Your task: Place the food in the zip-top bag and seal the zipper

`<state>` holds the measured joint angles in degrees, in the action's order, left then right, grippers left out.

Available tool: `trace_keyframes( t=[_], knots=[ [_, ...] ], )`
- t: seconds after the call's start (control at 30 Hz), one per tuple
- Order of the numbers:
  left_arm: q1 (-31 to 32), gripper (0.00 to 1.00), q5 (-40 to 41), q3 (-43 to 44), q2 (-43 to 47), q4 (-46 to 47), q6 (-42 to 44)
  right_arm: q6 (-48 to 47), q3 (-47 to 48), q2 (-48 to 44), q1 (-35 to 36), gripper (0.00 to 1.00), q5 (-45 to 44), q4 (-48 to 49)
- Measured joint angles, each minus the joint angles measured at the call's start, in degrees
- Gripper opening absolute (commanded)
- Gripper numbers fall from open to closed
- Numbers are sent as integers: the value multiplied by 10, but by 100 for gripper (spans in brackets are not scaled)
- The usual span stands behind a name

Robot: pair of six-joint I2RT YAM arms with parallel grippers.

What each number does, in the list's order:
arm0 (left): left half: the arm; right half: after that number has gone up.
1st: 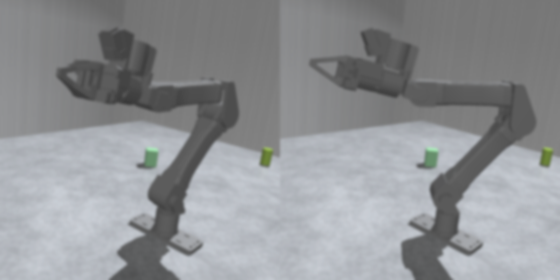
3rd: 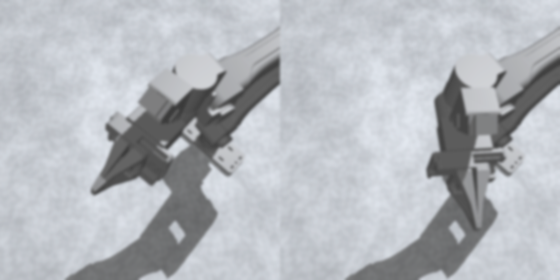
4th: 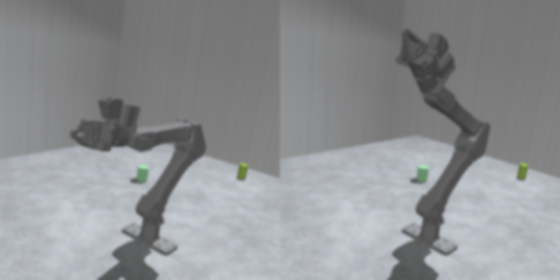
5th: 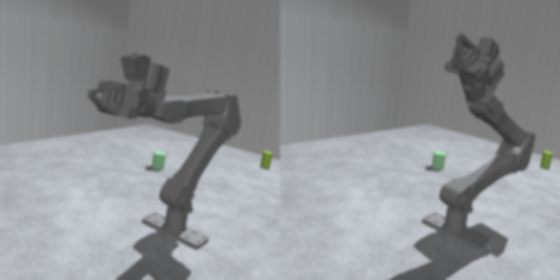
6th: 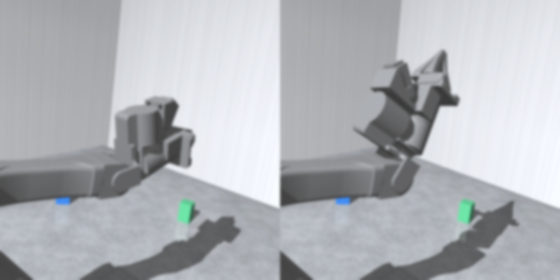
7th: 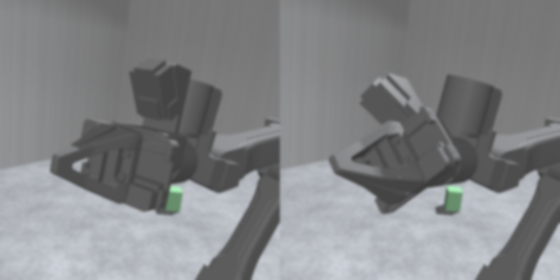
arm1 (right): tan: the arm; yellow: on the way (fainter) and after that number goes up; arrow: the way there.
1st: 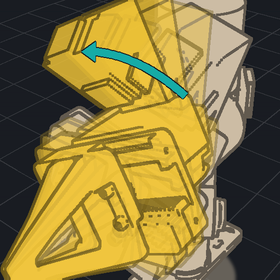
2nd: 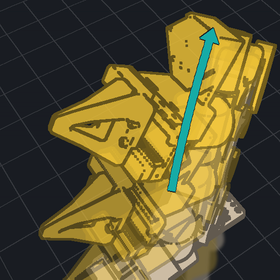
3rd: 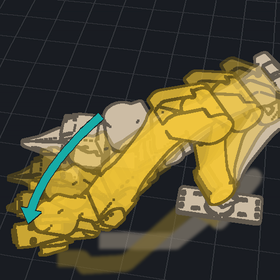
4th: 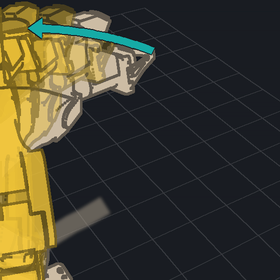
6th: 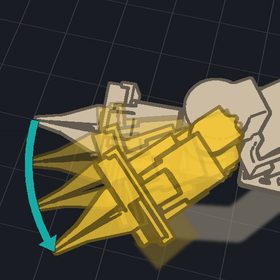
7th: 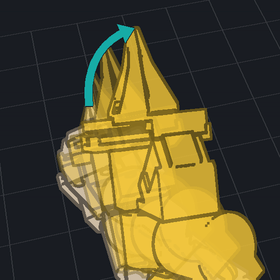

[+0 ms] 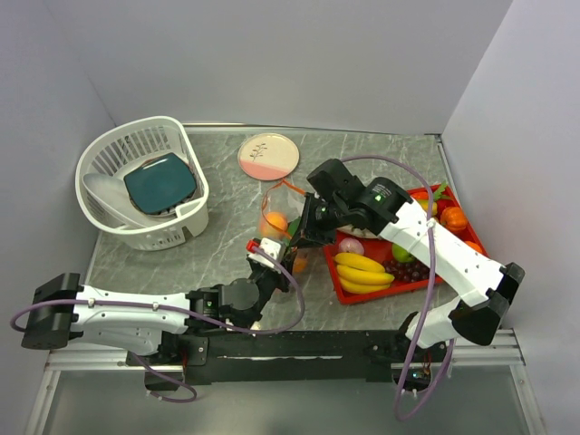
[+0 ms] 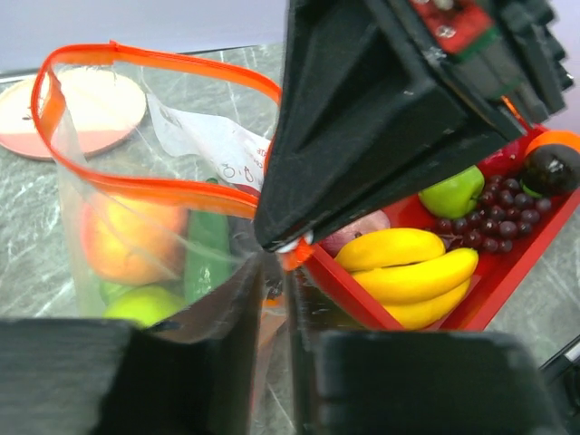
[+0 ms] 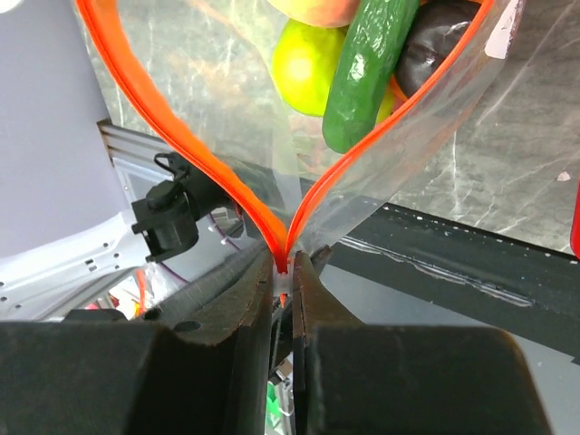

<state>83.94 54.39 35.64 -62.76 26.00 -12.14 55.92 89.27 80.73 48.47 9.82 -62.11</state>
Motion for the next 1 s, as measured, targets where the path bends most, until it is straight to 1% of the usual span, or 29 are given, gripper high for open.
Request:
trace_keyframes(
  t=[0.13,0.4,0.6,1.0],
  knots=[
    [2,1,-2,0,-9,9,6,3,0,4,0,0,-1,0],
    [2,1,-7,-8,-11,20,2,16,0,11,-1,0,-1,1],
    [1,1,-38,-34,16,24,-1,19,0,20,-1,0,-3,0],
    [-1,1,-74,-45,73,-20,-24,7,13,37,-27,0,-19,10]
  ],
)
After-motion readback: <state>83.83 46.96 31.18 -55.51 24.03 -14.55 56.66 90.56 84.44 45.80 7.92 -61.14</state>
